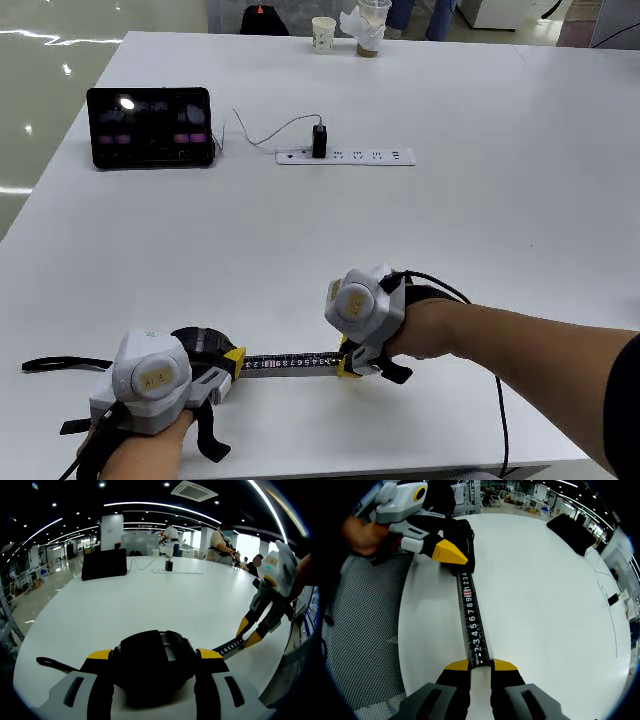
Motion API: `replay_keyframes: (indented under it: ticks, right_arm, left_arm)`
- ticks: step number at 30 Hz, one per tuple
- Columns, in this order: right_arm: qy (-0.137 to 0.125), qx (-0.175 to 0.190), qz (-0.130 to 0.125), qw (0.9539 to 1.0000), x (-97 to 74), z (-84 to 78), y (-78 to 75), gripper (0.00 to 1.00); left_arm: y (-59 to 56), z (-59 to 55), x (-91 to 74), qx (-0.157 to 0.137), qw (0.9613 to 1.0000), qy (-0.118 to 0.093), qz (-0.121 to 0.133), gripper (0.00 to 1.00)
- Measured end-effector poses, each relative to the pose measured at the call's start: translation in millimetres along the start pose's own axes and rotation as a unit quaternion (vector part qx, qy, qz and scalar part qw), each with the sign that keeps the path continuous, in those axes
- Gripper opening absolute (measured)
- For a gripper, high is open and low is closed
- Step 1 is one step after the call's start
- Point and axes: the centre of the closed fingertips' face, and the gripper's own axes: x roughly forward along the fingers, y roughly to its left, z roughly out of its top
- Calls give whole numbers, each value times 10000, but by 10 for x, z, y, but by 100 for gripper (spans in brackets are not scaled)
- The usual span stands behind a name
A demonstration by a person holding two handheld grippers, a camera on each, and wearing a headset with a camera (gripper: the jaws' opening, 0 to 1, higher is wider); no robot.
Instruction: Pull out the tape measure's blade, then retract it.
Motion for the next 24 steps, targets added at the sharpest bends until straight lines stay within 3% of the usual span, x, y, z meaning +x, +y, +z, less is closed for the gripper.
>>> replay_keyframes:
  ticks: [24]
  right_arm:
    - [16,-16,33,10000,25,64,11,11]
  left_arm:
    - [5,-5,4,0,10000,4,-4,61]
